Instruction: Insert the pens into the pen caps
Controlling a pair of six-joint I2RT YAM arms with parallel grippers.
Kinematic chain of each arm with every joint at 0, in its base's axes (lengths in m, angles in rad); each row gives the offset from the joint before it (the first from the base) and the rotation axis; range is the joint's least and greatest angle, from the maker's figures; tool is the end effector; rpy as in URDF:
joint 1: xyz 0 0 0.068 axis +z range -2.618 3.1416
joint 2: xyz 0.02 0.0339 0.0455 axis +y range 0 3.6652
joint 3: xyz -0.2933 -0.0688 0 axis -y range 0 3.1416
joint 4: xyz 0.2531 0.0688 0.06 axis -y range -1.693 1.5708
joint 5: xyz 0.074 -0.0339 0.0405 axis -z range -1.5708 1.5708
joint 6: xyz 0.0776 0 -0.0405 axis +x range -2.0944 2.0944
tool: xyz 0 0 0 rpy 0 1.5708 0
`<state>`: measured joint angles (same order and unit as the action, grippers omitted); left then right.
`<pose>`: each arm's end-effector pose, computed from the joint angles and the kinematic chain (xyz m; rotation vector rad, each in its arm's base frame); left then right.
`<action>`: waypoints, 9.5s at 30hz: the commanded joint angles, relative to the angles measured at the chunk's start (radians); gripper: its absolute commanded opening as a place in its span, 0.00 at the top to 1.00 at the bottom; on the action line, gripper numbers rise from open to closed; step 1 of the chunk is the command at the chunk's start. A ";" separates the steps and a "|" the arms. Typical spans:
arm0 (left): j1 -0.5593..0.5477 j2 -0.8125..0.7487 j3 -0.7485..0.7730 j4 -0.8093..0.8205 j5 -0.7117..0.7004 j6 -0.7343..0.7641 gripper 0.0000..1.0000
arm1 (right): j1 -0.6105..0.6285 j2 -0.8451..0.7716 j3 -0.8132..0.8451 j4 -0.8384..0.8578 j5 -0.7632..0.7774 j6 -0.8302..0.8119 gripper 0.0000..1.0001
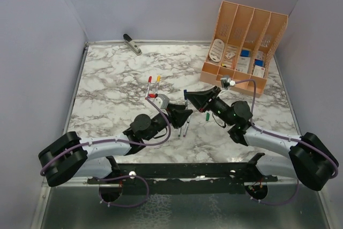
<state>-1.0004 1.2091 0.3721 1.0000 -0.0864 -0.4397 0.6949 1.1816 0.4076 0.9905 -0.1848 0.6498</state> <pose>0.1566 -0.2317 0.2646 0.3427 1.4670 -1.1197 0.2047 0.1892 0.2831 -0.2017 1.4596 1.2401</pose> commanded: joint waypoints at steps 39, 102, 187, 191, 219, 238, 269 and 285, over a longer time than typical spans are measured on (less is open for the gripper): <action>0.452 0.605 0.728 -1.022 -0.035 0.102 1.00 | 0.006 -0.136 0.183 -0.582 0.391 -0.342 0.55; 0.205 0.237 0.413 -1.009 0.068 0.024 0.59 | -0.034 0.059 0.253 -0.964 0.646 -0.230 0.68; -0.044 -0.110 0.125 -0.448 0.018 0.028 1.00 | -0.081 -0.323 -0.029 -0.423 -0.066 0.074 0.40; -0.044 -0.131 0.120 -0.418 0.044 0.025 1.00 | -0.082 -0.291 -0.004 -0.413 -0.087 0.070 0.40; -0.044 -0.114 0.129 -0.371 0.035 0.018 0.73 | -0.081 -0.240 -0.008 -0.309 -0.199 0.074 0.99; -0.044 -0.085 0.140 -0.363 0.059 0.024 1.00 | -0.082 -0.216 -0.017 -0.300 -0.223 0.080 0.99; 0.052 -0.162 0.120 -0.864 -0.155 -0.062 1.00 | -0.083 -0.027 0.359 -1.131 0.308 -0.355 0.66; 0.065 -0.166 0.119 -0.838 -0.069 -0.038 1.00 | -0.083 0.127 0.342 -1.161 0.250 -0.279 0.92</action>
<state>-0.9417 1.0481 0.4820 0.1402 -0.1886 -0.4839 0.6132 1.2831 0.7517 -0.1566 0.0975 0.3424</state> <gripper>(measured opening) 0.088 0.135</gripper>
